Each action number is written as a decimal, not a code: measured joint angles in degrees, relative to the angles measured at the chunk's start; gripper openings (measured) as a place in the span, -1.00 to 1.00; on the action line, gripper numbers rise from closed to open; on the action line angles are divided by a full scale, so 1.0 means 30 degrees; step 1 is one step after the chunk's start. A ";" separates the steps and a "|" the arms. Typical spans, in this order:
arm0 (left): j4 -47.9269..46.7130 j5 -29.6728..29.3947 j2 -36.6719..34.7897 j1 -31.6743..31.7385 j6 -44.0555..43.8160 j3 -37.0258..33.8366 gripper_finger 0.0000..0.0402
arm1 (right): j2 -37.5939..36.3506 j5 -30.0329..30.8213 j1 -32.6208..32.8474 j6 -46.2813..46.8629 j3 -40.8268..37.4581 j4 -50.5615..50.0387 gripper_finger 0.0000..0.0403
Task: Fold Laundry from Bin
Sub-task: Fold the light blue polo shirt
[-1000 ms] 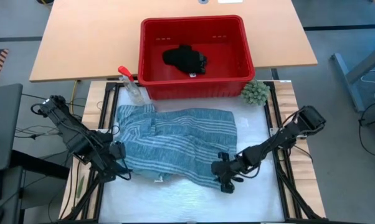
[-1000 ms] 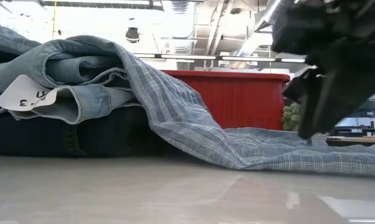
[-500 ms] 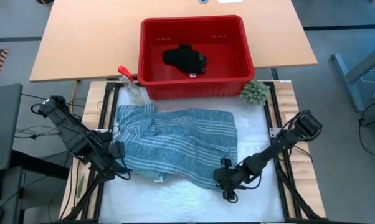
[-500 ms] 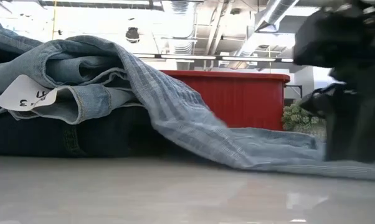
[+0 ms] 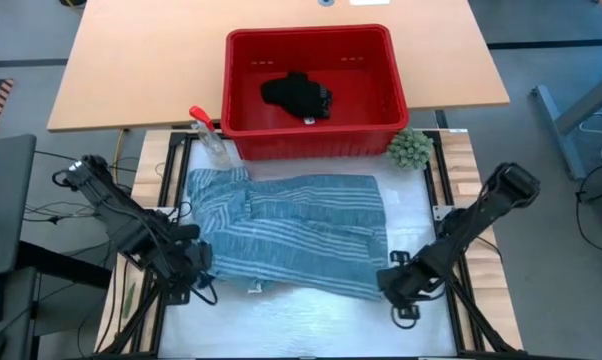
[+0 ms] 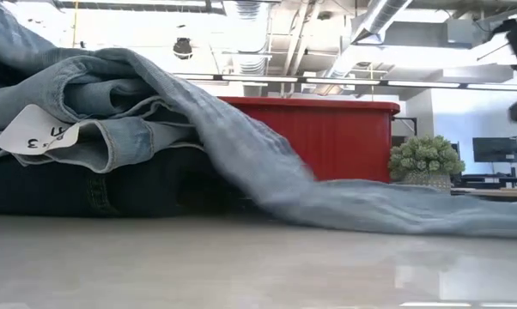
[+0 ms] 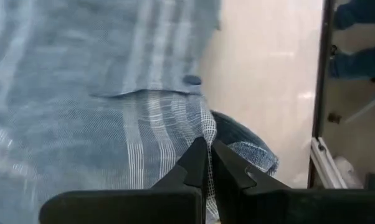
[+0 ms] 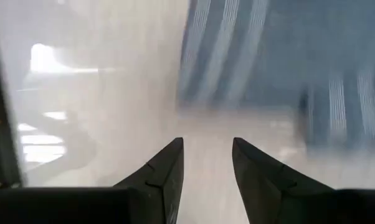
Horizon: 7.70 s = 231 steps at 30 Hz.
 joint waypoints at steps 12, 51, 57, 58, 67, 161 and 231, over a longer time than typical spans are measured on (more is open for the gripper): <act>-0.3637 0.4944 0.2859 -0.0398 0.0685 -0.0007 -0.94 | -0.7422 0.3972 -0.2707 0.1615 0.0036 -0.0299 -0.20; 0.3405 -0.5556 -0.5792 1.8150 -0.2321 -0.6416 -0.09 | 0.1495 0.2149 -2.2001 -0.8318 0.0066 0.6607 -0.04; 0.5033 -0.3939 -0.8039 2.1418 -0.1155 -0.9717 -0.09 | 0.2748 0.2763 -2.1825 -0.7784 0.0066 0.7283 -0.04; 0.5036 -0.3861 -0.8310 2.1876 -0.0982 -1.0160 -0.09 | 0.2893 0.2900 -2.1752 -0.7697 0.0066 0.7255 -0.04; 0.6905 -0.3596 -0.9105 2.4876 0.0459 -1.4111 -0.09 | 0.2644 0.3849 -2.1913 -0.6857 0.0066 0.7124 -0.04; -0.2507 -0.0601 -0.7414 2.5776 1.1937 0.2557 -1.00 | -0.7739 0.2653 -2.0371 -1.3522 0.0066 0.0407 -0.91; -0.4084 0.4388 -0.8352 0.5646 -1.2769 -0.2248 -0.04 | -0.4331 -0.8637 -1.8958 -0.9632 -0.0840 0.1803 -0.19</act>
